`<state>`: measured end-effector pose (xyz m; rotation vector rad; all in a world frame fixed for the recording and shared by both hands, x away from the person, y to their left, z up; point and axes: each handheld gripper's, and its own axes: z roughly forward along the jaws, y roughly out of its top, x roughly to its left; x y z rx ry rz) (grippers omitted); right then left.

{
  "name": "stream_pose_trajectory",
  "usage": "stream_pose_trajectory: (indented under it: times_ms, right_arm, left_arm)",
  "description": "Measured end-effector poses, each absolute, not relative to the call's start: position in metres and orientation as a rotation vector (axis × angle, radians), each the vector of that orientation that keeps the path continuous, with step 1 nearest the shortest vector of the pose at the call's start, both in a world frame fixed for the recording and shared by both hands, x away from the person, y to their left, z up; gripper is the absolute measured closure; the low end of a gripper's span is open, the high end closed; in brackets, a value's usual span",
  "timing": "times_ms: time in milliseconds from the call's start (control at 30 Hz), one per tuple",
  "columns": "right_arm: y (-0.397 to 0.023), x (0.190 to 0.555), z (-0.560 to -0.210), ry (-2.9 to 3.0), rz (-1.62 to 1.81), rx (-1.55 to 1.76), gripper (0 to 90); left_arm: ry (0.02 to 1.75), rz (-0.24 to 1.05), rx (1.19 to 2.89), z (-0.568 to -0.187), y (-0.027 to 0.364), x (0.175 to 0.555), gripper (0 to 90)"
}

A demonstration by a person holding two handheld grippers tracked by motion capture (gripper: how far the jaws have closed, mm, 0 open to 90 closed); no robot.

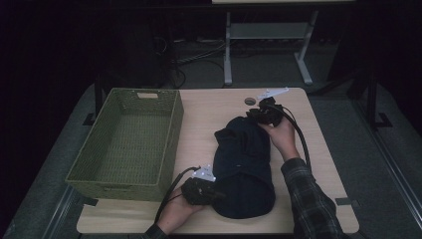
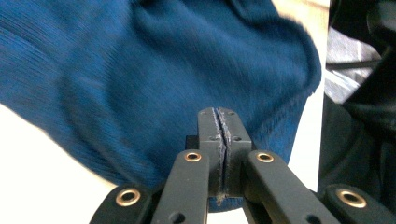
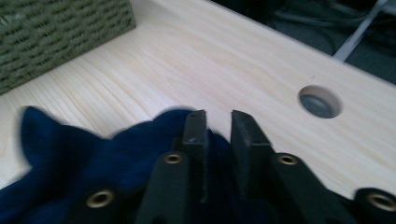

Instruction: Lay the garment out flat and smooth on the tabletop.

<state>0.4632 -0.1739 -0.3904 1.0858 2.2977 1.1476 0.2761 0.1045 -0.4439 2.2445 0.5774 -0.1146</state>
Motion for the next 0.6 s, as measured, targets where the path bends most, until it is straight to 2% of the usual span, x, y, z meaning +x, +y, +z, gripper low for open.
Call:
stream_pose_trajectory:
  times_ms: [67,167,267,467,600]
  right_arm:
    - [-0.181,0.456,-0.385,2.285,1.153,1.086,75.0]
    - [-0.194,0.445,-0.379,2.289,1.172,1.103,85.6]
    - [-0.203,0.433,-0.381,2.317,1.164,1.112,89.0]
    - [-0.213,0.412,-0.400,2.356,1.142,1.128,89.6]
    - [-0.212,0.408,-0.414,2.389,1.086,1.149,89.8]
  left_arm:
    - [0.592,-0.078,2.225,-0.438,0.107,0.279,88.6]
    - [0.617,-0.040,2.184,-0.433,0.108,0.285,88.6]
    - [0.649,0.010,2.171,-0.432,0.107,0.296,88.5]
    - [0.680,0.102,2.168,-0.431,0.099,0.317,86.9]
    - [0.731,0.145,2.173,-0.437,0.092,0.339,89.6]
